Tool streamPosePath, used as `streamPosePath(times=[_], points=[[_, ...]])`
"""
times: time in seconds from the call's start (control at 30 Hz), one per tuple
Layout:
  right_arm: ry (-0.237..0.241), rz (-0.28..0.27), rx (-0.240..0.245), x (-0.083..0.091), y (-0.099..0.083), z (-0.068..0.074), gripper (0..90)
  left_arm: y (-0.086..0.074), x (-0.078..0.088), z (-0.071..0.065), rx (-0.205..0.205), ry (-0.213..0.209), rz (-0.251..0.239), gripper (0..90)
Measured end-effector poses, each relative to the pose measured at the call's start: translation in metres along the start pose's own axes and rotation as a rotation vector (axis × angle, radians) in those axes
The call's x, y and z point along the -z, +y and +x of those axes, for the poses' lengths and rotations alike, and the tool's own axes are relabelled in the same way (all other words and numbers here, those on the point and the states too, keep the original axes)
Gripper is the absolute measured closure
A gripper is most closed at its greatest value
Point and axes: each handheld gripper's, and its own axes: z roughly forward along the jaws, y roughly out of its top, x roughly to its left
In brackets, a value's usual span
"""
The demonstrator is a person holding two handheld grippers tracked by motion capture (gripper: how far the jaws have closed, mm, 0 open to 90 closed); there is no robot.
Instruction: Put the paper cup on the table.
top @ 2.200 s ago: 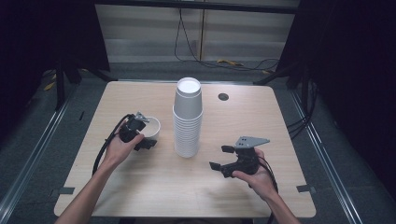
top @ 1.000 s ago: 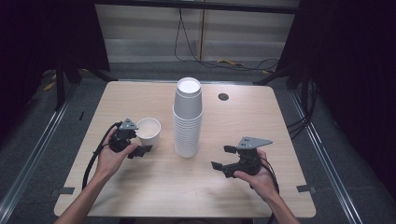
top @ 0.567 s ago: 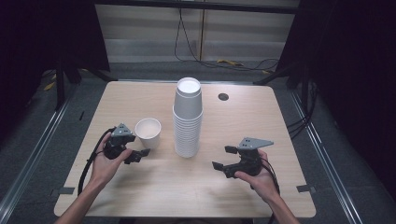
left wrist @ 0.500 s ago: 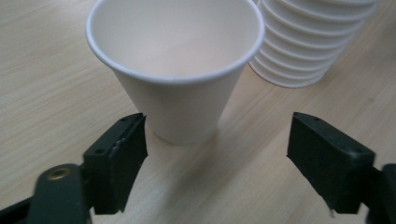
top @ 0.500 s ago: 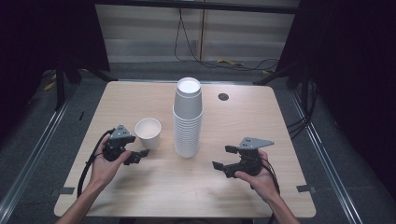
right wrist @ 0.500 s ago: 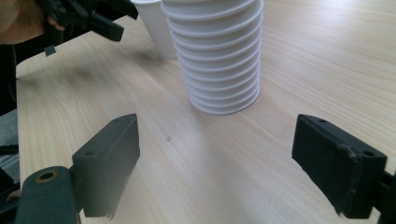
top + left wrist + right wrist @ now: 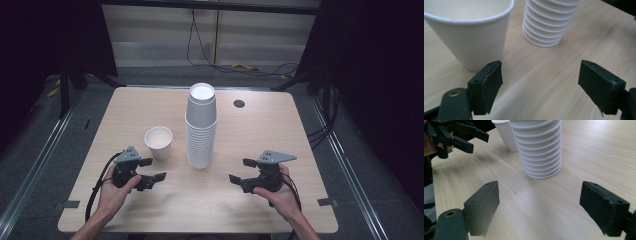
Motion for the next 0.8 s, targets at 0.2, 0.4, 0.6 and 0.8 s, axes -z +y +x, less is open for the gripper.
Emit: streamPosePath(times=[0.2,0.4,0.6,0.8], points=[[0.004,0.000,-0.007,0.002,-0.006,0.004,16.2,-0.007,-0.006,-0.020,-0.010,-0.008,0.002,19.1],[0.011,0.002,-0.015,-0.001,-0.006,0.006,16.2,-0.006,-0.008,-0.035,-0.016,-0.063,-0.013,17.2],[0.004,0.000,-0.023,-0.003,-0.010,0.008,15.6,-0.009,-0.018,-0.052,-0.066,-0.114,0.018,15.7],[-0.009,0.010,-0.035,-0.006,-0.014,0.005,15.2,-0.018,-0.027,-0.048,-0.074,-0.122,0.073,15.7]])
